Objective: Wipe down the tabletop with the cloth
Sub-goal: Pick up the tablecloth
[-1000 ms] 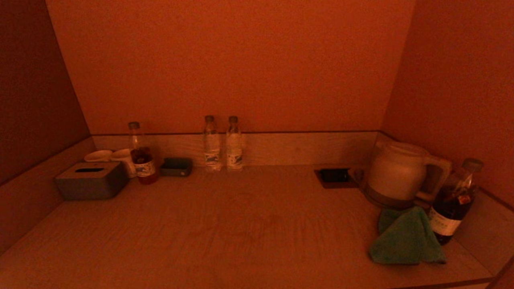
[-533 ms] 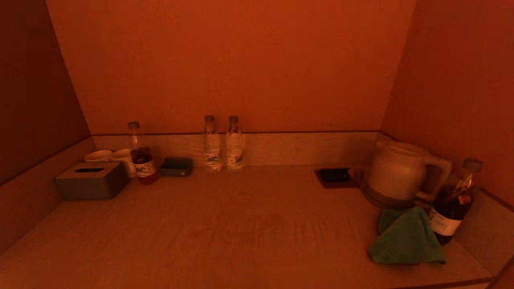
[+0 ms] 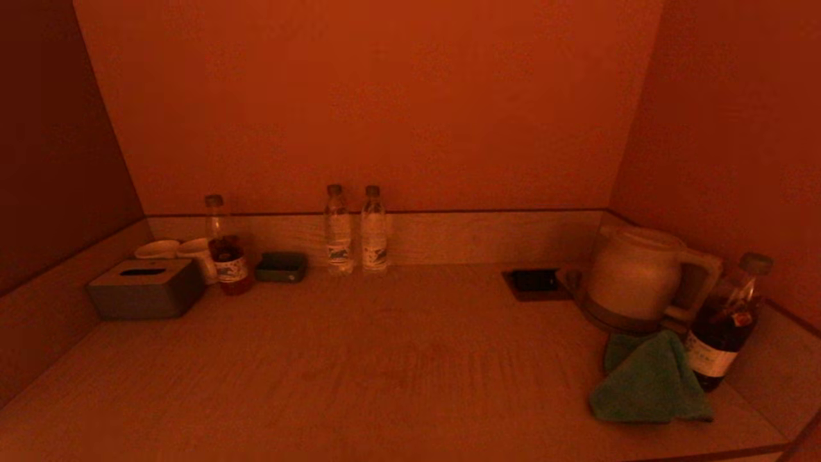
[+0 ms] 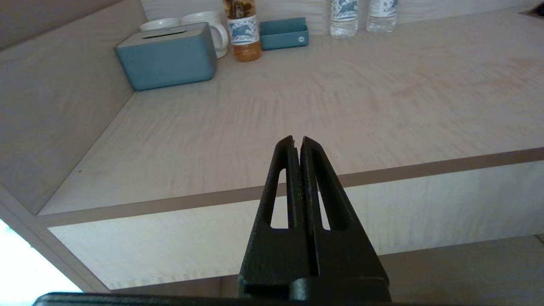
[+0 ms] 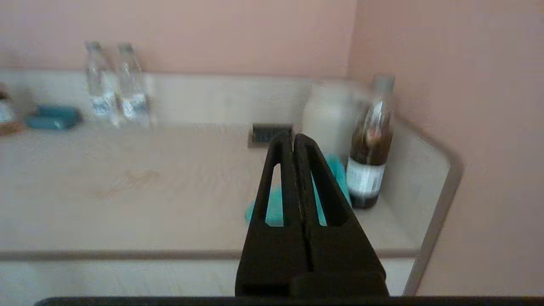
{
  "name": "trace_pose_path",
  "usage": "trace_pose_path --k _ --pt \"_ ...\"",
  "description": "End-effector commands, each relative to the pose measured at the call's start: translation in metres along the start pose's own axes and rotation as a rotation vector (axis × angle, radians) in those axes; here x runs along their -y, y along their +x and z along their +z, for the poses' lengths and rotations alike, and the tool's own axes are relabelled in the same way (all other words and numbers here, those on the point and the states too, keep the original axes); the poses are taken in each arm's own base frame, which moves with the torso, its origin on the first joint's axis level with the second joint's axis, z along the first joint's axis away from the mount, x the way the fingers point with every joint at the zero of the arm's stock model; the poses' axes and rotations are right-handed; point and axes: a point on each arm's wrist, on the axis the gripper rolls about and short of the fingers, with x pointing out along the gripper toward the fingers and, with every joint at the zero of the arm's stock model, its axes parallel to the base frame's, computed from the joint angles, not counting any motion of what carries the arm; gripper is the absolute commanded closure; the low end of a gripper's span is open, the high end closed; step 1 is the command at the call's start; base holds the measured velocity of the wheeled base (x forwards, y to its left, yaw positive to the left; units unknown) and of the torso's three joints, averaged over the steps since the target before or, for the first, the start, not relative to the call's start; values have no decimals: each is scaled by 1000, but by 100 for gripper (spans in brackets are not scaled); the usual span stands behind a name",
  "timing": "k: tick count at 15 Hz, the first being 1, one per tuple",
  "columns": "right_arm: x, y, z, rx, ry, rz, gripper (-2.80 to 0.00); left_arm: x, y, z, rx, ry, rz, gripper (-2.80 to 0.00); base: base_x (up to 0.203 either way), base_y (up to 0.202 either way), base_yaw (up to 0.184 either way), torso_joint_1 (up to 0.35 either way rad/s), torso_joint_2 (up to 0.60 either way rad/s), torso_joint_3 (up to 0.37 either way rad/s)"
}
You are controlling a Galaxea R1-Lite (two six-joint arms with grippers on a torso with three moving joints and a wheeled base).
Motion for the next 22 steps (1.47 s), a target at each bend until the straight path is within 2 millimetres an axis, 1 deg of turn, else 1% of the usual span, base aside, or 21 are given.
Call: trace_pose_path --k 1,3,6,7,8,9,11,13,14,16,17,18,19,20,21,22 --pt "2 11 48 -3 -3 0 0 0 0 0 -1 0 1 0 0 0 0 0 0 0" --pt "4 23 79 13 -5 -3 0 0 0 0 0 0 -1 0 0 0 0 0 0 0" --pt "6 45 111 9 -5 -8 0 0 0 0 0 0 -1 0 0 0 0 0 0 0" --pt "6 49 117 5 -5 -9 0 0 0 0 0 0 -1 0 0 0 0 0 0 0" --pt "7 58 128 -14 -5 -8 0 0 0 0 0 0 -1 0 0 0 0 0 0 0" --pt "7 65 143 -21 -5 -8 0 0 0 0 0 0 -1 0 0 0 0 0 0 0" --pt "9 89 169 -60 -5 -6 0 0 0 0 0 0 -1 0 0 0 0 0 0 0" --pt "10 109 187 -108 -5 -5 0 0 0 0 0 0 0 0 0 0 0 0 0 0" --pt "10 122 196 -146 -5 -6 0 0 0 0 0 0 -1 0 0 0 0 0 0 0" --pt "11 151 202 -239 -5 -12 0 0 0 0 0 0 -1 0 0 0 0 0 0 0" --pt "11 164 202 -279 -7 -22 0 0 0 0 -1 0 1 0 0 0 0 0 0 0" --pt "11 185 199 -335 -11 -39 0 0 0 0 0 0 -1 0 0 0 0 0 0 0" --pt "12 196 200 -368 -16 -58 0 0 0 0 0 0 -1 0 0 0 0 0 0 0" --pt "12 202 199 -393 -19 -68 0 0 0 0 0 0 -1 0 0 0 0 0 0 0" --pt "12 219 193 -443 -21 -70 0 0 0 0 0 0 -1 0 0 0 0 0 0 0" --pt "11 240 183 -506 -24 -71 0 0 0 0 0 0 -1 0 0 0 0 0 0 0"
